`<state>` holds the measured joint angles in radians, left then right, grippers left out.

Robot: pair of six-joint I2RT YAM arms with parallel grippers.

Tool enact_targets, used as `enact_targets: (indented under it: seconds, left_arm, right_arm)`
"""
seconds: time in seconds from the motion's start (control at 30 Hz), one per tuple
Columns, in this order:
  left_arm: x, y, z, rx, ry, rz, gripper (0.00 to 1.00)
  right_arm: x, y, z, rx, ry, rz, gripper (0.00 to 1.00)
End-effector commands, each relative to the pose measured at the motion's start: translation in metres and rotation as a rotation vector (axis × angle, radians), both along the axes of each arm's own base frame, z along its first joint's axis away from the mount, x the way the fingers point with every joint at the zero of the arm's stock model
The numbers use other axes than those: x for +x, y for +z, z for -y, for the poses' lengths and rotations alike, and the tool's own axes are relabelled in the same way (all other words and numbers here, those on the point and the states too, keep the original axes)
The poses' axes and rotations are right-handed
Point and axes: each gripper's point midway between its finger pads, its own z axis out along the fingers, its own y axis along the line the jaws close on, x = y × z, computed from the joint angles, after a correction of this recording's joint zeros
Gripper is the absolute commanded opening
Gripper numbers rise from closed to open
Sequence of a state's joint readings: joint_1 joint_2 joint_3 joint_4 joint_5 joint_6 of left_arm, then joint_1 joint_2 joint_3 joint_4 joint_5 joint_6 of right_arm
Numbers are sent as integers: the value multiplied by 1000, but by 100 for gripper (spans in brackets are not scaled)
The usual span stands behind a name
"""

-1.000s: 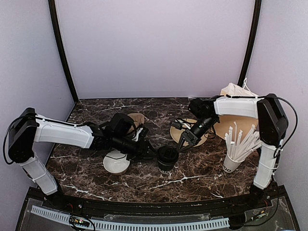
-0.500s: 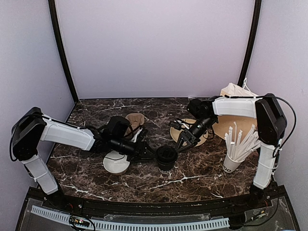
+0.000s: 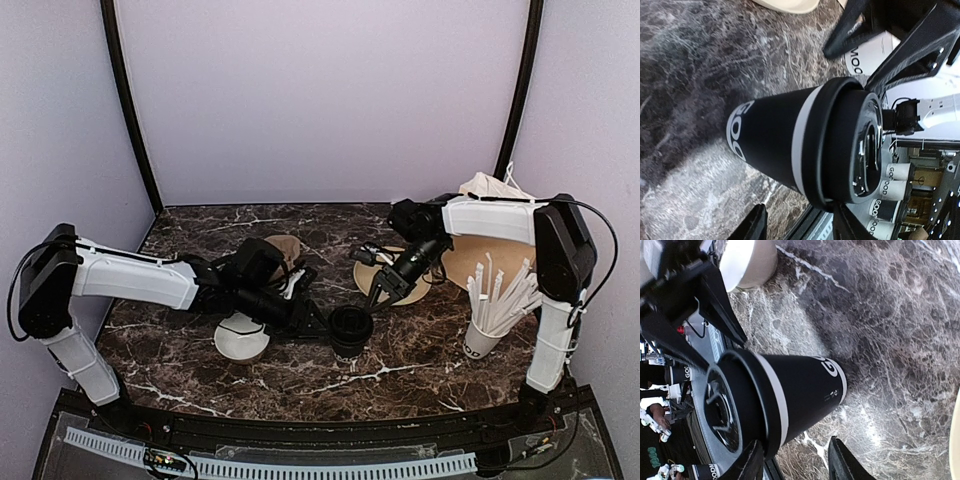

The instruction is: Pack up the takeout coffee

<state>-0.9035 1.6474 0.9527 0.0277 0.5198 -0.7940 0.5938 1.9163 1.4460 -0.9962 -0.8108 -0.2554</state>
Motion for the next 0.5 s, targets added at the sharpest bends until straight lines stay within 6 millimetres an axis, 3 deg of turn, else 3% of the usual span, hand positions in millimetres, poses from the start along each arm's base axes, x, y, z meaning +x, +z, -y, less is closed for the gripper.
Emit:
enact_targets:
  seconds: [0.0,0.13,0.3,0.47]
  left_arm:
    - [3,30,-1,5,-9,116,49]
    - [10,51,1,-15,11,158,53]
    - [20,58,-8,53,33,232,54]
    - [31,76,-12,75,-39,448,54]
  right_arm:
    - [-4,38,-9,106,63,78,49]
    - [-3,43,-8,106,64,105,56]
    - [2,48,-4,93,60,148,58]
    - [11,63,3,85,59,228,58]
